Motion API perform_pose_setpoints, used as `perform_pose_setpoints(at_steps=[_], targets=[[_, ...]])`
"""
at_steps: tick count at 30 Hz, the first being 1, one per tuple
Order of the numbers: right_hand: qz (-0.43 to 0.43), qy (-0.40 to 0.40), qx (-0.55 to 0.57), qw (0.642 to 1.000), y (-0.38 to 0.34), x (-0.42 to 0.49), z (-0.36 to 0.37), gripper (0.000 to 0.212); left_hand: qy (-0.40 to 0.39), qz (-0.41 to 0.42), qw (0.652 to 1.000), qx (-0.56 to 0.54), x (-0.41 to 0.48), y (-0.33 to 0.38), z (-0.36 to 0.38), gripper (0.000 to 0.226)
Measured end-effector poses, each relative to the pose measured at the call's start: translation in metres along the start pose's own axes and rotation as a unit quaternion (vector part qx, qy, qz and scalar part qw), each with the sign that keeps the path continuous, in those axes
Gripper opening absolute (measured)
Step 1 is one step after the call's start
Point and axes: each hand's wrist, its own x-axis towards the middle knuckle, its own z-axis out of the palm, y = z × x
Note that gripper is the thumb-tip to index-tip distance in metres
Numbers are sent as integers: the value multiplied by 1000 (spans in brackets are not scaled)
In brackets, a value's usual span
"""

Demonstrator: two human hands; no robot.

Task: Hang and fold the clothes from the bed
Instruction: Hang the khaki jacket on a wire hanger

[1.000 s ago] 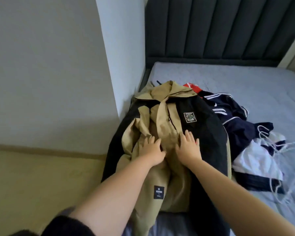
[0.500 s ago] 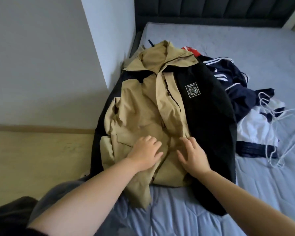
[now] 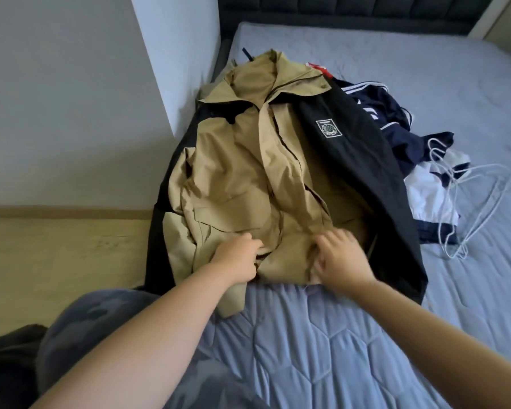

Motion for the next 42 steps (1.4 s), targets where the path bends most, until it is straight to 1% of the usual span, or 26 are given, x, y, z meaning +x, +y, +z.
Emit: perform_pose_setpoints(at_steps=[2,4,5,7,9,10,11,13,18,19,20,22,23,24,25,26,27,29,31,32,34,36,37,38,40,42], targets=[[-55,-87,16,995,-20,-16,10,76,2,-50,989,-136,-1,-5,-12,39],[-30,-166,-12,986,-19,-22,17,105,-10,-88,960,-267,-3,-11,-22,36],[6,-157,-20,987,-13,-22,20,108,-15,-97,940,-328,-5,-14,-27,35],[139,-76,16,987,0,-21,20,100,-23,-99,894,-436,-8,-18,-37,37],[273,14,90,958,13,-17,17,77,-25,-94,831,-547,-8,-23,-45,36],[302,39,123,944,16,-14,16,61,-30,-94,798,-594,-8,-25,-48,33],[310,54,144,938,18,-12,14,43,-36,-95,772,-628,-8,-27,-49,30],[307,73,192,929,20,-2,4,18,-46,-100,748,-655,-11,-31,-50,27],[292,21,356,888,42,40,-53,31,-76,-105,695,-707,-19,-40,-52,26],[300,6,342,891,47,44,-62,34,-61,-107,711,-693,-18,-40,-53,23],[318,5,301,899,52,46,-67,32,-16,-114,755,-646,-16,-40,-52,19],[358,64,155,918,49,38,-72,21,139,-151,882,-424,-12,-40,-48,19],[347,119,99,925,41,31,-70,21,238,-153,920,-273,-13,-37,-49,24],[301,181,73,933,28,23,-64,20,333,-97,923,-164,-16,-32,-50,25],[230,235,72,942,12,15,-58,17,405,-8,908,-106,-21,-24,-51,22],[144,262,85,951,-6,6,-52,14,435,83,893,-80,-28,-14,-49,17],[58,255,89,961,-21,-4,-43,14,426,162,888,-65,-35,-4,-46,13],[-64,165,88,980,-42,-25,-23,19,296,237,924,-43,-46,17,-37,21],[-100,25,70,992,-49,-39,-5,32,102,203,974,14,-51,30,-26,39],[-96,-56,47,993,-46,-45,3,41,11,174,983,54,-52,32,-20,45],[-93,-214,-11,972,-38,-56,18,68,-113,123,977,132,-54,34,-8,50],[-101,-291,-41,951,-26,-66,27,94,-192,84,956,205,-56,31,10,81],[-106,-303,-55,945,-21,-69,30,100,-227,67,940,246,-58,29,19,100],[-109,-307,-64,943,-19,-71,32,102,-249,50,923,289,-60,28,26,106],[-114,-302,-79,943,-21,-67,27,95,-239,34,909,341,-58,29,28,91],[-127,-215,-97,963,-24,-54,13,75,-150,43,934,320,-49,29,19,64]])
